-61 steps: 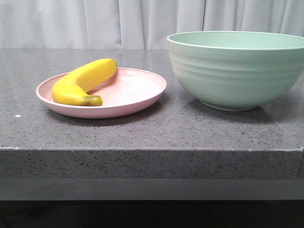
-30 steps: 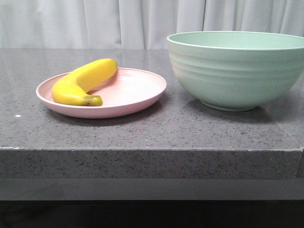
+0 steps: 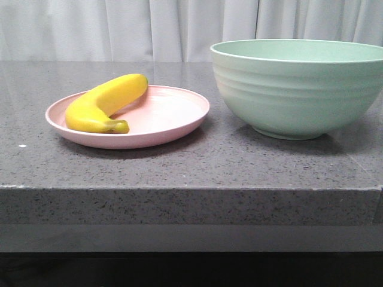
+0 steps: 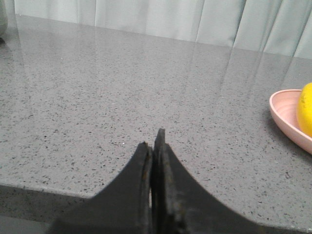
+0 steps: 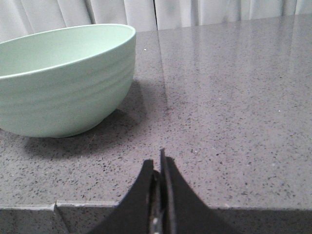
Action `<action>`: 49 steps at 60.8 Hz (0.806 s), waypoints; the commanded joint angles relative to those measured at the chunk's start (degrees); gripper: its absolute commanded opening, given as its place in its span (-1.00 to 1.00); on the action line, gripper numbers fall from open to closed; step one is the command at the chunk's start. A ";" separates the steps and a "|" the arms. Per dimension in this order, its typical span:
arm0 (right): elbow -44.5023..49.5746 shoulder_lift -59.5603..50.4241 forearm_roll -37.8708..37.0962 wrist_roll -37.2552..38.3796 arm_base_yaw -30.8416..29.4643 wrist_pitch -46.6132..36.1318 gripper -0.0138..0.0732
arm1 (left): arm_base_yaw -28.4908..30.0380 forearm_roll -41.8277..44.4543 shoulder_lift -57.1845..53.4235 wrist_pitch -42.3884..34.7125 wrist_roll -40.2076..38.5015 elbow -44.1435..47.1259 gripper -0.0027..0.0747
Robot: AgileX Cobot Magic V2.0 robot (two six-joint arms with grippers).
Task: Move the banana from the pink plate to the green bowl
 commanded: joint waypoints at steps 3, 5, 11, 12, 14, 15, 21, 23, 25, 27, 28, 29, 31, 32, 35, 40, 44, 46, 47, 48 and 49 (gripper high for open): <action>0.02 -1.33 -0.38 0.03 -0.27 -4.16 -0.82 | 0.11 -0.34 -1.09 -4.88 -0.36 0.18 -0.98; 0.02 -1.33 -0.38 0.03 -0.27 -4.16 -0.82 | 0.11 -0.34 -1.09 -4.88 -0.36 0.18 -0.98; 0.02 -1.33 -0.38 0.03 -0.27 -4.16 -0.82 | 0.11 -0.34 -1.09 -4.88 -0.36 0.18 -0.98; 0.02 -1.33 -0.38 0.03 -0.27 -4.16 -0.82 | 0.11 -0.34 -1.09 -4.88 -0.36 0.18 -0.98; 0.02 -1.33 -0.38 0.03 -0.27 -4.16 -0.82 | 0.11 -0.22 -1.09 -4.88 -0.36 0.18 -0.98; 0.02 -1.33 -0.38 0.03 -0.27 -4.16 -0.82 | 0.11 0.02 -1.09 -4.88 -0.36 0.18 -0.98; 0.02 -1.33 -0.38 0.03 -0.27 -4.28 -0.82 | 0.11 0.29 -1.09 -4.88 -0.36 0.18 -0.98; 0.02 -1.33 -0.38 0.03 -0.27 -4.28 -0.82 | 0.11 0.29 -1.09 -4.88 -0.36 0.18 -0.98; 0.02 -1.33 -0.38 0.03 -0.27 -4.28 -0.82 | 0.11 0.29 -1.09 -5.19 -0.36 0.18 -0.98; 0.02 -1.33 -0.38 0.03 -0.27 -4.42 -0.82 | 0.11 0.29 -1.09 -5.71 -0.36 0.18 -0.98; 0.02 -1.33 -0.38 0.03 -0.27 -4.58 -0.82 | 0.11 0.60 -1.09 -6.43 -0.22 0.18 -0.98; 0.02 -1.33 -0.38 -0.02 -0.27 -4.82 -0.82 | 0.11 0.95 -1.09 -7.06 -0.21 0.18 -0.98; 0.02 -1.33 -0.38 -0.02 -0.27 -5.58 -0.82 | 0.11 2.25 -1.09 -8.67 -0.12 0.18 -0.98; -0.03 -1.33 -0.38 -0.02 -0.27 -5.94 -0.82 | 0.11 2.85 -1.09 -9.41 -0.12 0.18 -0.98; -0.61 -1.33 -0.38 -0.02 -0.27 -6.32 -0.82 | 0.11 4.80 -1.09 -11.61 -0.12 -0.71 -0.98; -4.08 -1.12 -0.46 -0.17 -0.27 -4.07 -0.82 | 0.11 7.12 -0.58 -11.34 -0.12 -3.71 -0.98; -8.17 -0.16 -1.34 -0.62 -0.27 -1.42 -0.82 | 0.11 7.26 1.03 -10.17 -0.12 -7.01 -0.98; -10.22 0.85 -1.84 -0.62 -0.27 -0.14 -0.82 | 0.11 7.40 2.36 -9.31 -0.12 -9.04 -0.98; -11.84 1.68 -2.16 -0.62 -0.27 0.60 -0.82 | 0.11 7.42 3.00 -8.91 -0.12 -9.85 -0.98; -12.92 2.30 -2.40 -0.62 -0.27 1.06 -0.82 | 0.11 7.63 3.70 -8.58 -0.12 -11.07 -0.98; -14.56 3.02 -2.56 -0.62 -0.27 1.50 -0.82 | 0.11 8.06 4.86 -8.23 -0.12 -11.83 -0.98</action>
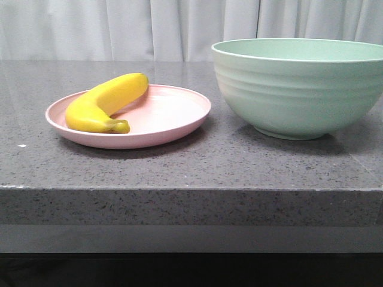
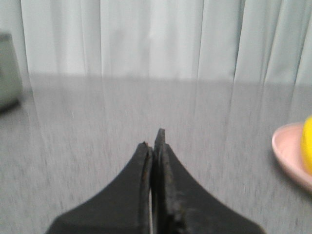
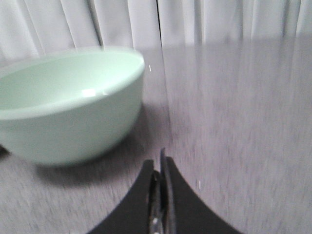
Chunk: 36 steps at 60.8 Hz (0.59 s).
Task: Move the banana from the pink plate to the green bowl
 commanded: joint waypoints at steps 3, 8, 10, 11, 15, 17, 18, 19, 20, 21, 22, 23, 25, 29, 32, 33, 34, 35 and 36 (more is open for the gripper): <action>-10.68 5.59 -1.89 -0.62 -0.27 -1.57 -0.82 | 0.11 1.64 6.62 -2.80 -0.12 -8.41 -0.98; -15.84 11.29 -1.88 -0.62 -0.27 -0.58 -0.82 | 0.11 1.64 11.73 -2.26 -0.12 -12.02 -0.98; -18.67 15.08 -1.88 -0.62 -0.27 0.03 -0.82 | 0.11 1.64 14.40 -2.26 -0.12 -13.60 -0.98; -19.37 16.68 -1.88 -0.62 -0.27 0.29 -0.82 | 0.11 1.64 15.64 -2.26 -0.12 -14.31 -0.98; -22.08 21.38 -1.88 -0.62 -0.27 0.41 -0.82 | 0.11 1.64 19.12 -2.26 -0.12 -16.07 -0.98; -23.03 23.26 -1.88 -0.62 -0.27 0.41 -0.82 | 0.11 1.53 20.39 -2.26 -0.12 -16.70 -0.98; -23.34 23.92 -1.88 -0.62 -0.27 0.41 -0.82 | 0.11 1.53 21.00 -2.26 -0.12 -16.96 -0.98; -23.69 24.79 -1.88 -0.62 -0.27 0.41 -0.82 | 0.11 1.53 21.33 -2.37 -0.12 -16.98 -0.98; -23.87 25.31 -1.88 -0.62 -0.27 0.37 -0.82 | 0.11 1.53 21.62 -2.37 -0.12 -17.17 -0.98; -24.05 25.76 -1.88 -0.62 -0.27 0.37 -0.82 | 0.11 1.53 21.91 -2.72 -0.12 -17.25 -0.98; -24.12 26.33 -1.88 -0.62 -0.27 0.37 -0.82 | 0.11 1.42 21.90 -2.96 -0.12 -17.26 -0.98; -24.12 26.61 -1.88 -0.62 -0.27 0.30 -0.82 | 0.11 1.44 22.03 -3.45 -0.12 -17.26 -0.98; -24.12 27.18 -1.88 -0.62 -0.27 0.15 -0.82 | -0.02 1.08 22.03 -4.10 -0.12 -17.26 -0.97; -24.12 27.54 -1.88 -0.62 -0.27 0.56 -0.73 | -0.02 1.08 21.91 -5.37 -0.12 -17.26 -0.80; -24.12 27.54 -1.88 -0.62 -0.27 0.70 -0.57 | -0.02 1.08 21.91 -5.49 -0.12 -17.26 -0.58; -24.12 27.54 -1.88 -0.62 -0.27 0.70 -0.50 | -0.02 1.08 21.91 -5.35 -0.12 -17.26 -0.46; -24.12 27.54 -1.88 -0.62 -0.27 0.64 -0.38 | -0.02 1.08 21.91 -5.23 -0.12 -17.26 -0.37; -24.12 27.54 -1.88 -0.62 -0.27 0.47 -0.25 | -0.02 1.08 21.91 -5.11 -0.12 -17.26 -0.23; -24.12 27.54 -1.88 -0.62 -0.27 0.38 -0.16 | -0.02 1.08 21.91 -5.10 -0.12 -17.26 -0.13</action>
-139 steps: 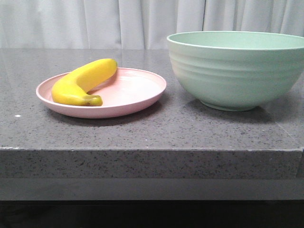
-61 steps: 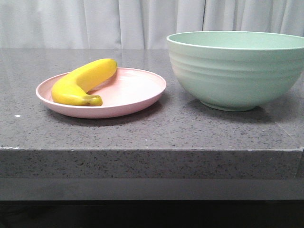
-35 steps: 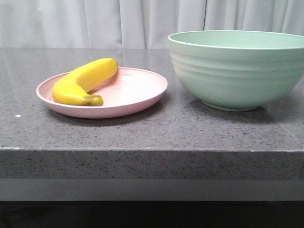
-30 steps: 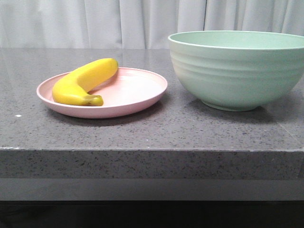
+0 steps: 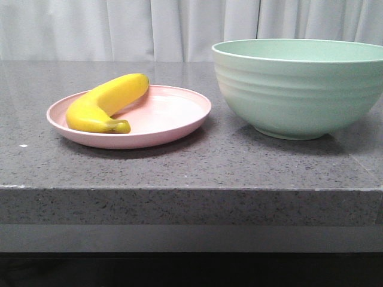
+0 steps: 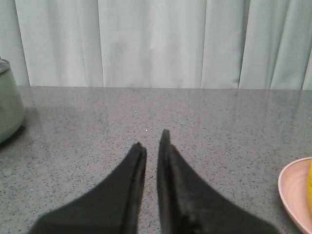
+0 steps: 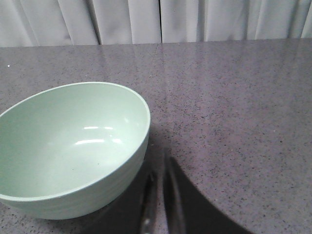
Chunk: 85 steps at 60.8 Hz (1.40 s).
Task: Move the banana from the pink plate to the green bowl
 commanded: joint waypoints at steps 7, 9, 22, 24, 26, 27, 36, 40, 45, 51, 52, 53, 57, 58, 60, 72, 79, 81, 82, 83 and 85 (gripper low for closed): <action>-2.09 0.71 -0.52 -0.62 -0.27 -5.55 0.60 | -0.02 -0.34 0.60 -4.50 -0.12 -2.10 0.55; -2.09 0.71 -0.52 -0.62 -0.27 -5.61 0.72 | -0.02 -0.34 0.60 -4.50 -0.12 -2.10 0.63; -1.99 0.71 -0.47 -0.62 -0.27 -5.61 0.80 | -0.24 -2.64 1.38 0.11 -0.38 -3.61 0.62; -1.99 0.71 -0.47 -0.62 -0.27 -5.61 0.80 | -0.75 -2.64 2.16 1.99 0.04 -4.43 0.62; -1.99 0.71 -0.47 -0.62 -0.27 -5.61 0.80 | -1.29 -2.64 3.49 4.19 1.04 -5.75 0.62; -1.99 0.71 -0.47 -0.62 -0.27 -5.67 0.79 | -1.78 -2.64 4.15 5.05 1.76 -6.34 0.62; -1.99 0.71 -0.47 -0.62 -0.27 -5.67 0.79 | -7.97 -3.33 14.74 16.50 4.07 -15.20 0.62; -1.99 0.71 -0.47 -0.62 -0.27 -5.67 0.79 | -11.38 -4.79 19.64 19.86 4.07 -19.44 0.62; -1.99 0.71 -0.47 -0.62 -0.27 -5.67 0.79 | -16.30 -6.27 26.34 22.98 4.07 -24.26 0.62; -1.99 0.71 -0.47 -0.62 -0.27 -5.34 0.79 | -21.77 -6.41 34.70 24.98 3.39 -29.77 0.62; -1.99 0.71 -0.47 -0.62 -0.27 -5.27 0.79 | -22.35 -6.41 35.78 25.07 3.06 -30.45 0.62; -1.99 0.71 -0.47 -0.62 -0.27 -5.16 0.79 | -22.90 -6.41 36.85 25.20 2.65 -31.13 0.62; -1.99 0.71 -0.47 -0.62 -0.27 -4.64 0.79 | -25.42 -6.41 41.45 26.57 1.29 -34.15 0.62; -1.99 0.71 -0.47 -0.62 -0.27 -4.44 0.79 | -26.05 -6.41 42.96 26.96 0.99 -35.17 0.62; -1.99 0.71 -0.47 -0.62 -0.27 -4.31 0.79 | -26.81 -6.52 45.42 28.16 0.78 -36.93 0.62; -1.99 0.71 -0.47 -0.62 -0.27 -4.37 0.79 | -29.35 -10.81 57.86 36.04 0.78 -45.65 0.62; -1.99 0.71 -0.47 -0.62 -0.27 -4.37 0.79 | -29.35 -12.88 62.54 38.81 0.78 -48.76 0.62; -1.99 0.71 -0.47 -0.62 -0.27 -4.37 0.79 | -29.35 -12.88 63.25 39.11 0.78 -49.18 0.62; -1.99 0.71 -0.47 -0.62 -0.27 -4.37 0.79 | -29.35 -12.88 63.56 39.34 0.78 -49.34 0.62; -1.99 0.71 -0.47 -0.62 -0.27 -4.37 0.79 | -29.35 -12.88 63.88 39.43 0.78 -49.49 0.62; -1.99 0.71 -0.47 -0.62 -0.27 -4.37 0.79 | -29.35 -12.97 64.37 39.78 0.78 -49.67 0.62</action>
